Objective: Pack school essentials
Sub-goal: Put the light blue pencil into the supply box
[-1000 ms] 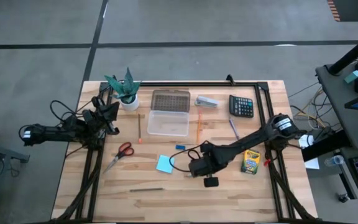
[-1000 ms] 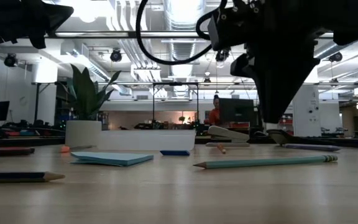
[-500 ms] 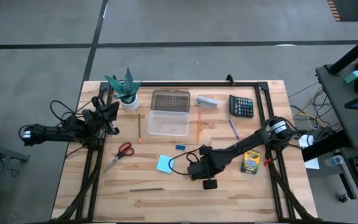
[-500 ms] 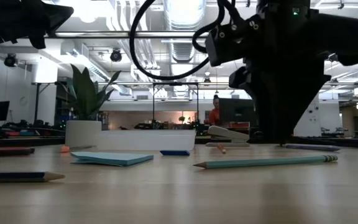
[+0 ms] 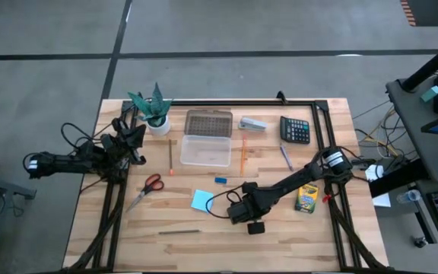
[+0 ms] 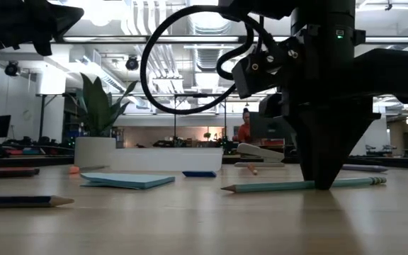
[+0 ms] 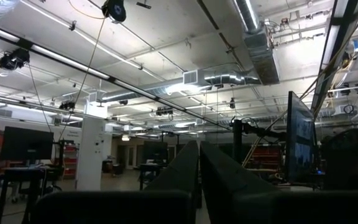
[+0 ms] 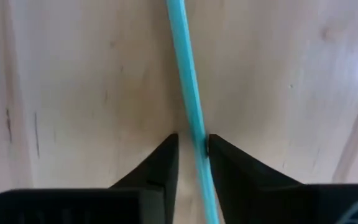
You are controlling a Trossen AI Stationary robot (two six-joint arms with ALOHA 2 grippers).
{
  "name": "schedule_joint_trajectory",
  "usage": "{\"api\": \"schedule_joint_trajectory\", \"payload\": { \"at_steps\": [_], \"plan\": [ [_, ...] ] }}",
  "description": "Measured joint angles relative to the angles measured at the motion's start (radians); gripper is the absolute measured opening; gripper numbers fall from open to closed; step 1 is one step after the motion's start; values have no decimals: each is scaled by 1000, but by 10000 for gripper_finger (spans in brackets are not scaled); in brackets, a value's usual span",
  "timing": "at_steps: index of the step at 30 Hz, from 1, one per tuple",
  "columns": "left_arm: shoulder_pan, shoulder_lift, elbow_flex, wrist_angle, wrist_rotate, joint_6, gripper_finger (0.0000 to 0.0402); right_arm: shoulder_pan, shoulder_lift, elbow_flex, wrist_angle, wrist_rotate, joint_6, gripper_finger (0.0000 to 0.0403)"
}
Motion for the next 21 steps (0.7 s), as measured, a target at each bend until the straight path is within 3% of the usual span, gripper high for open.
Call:
{"api": "schedule_joint_trajectory", "payload": {
  "at_steps": [6, 16, 21],
  "plan": [
    [0, 0, 0, 0, 0, 0, 0, 0, -2, -2, 10, -4, -38, 16],
    [0, 0, 0, 0, 0, 0, 0, -1, -26, -5, 21, 6, -49, 14],
    [0, 0, 0, 0, 0, 0, 0, -5, -83, -9, 27, 164, -57, 13]
  ]
}}
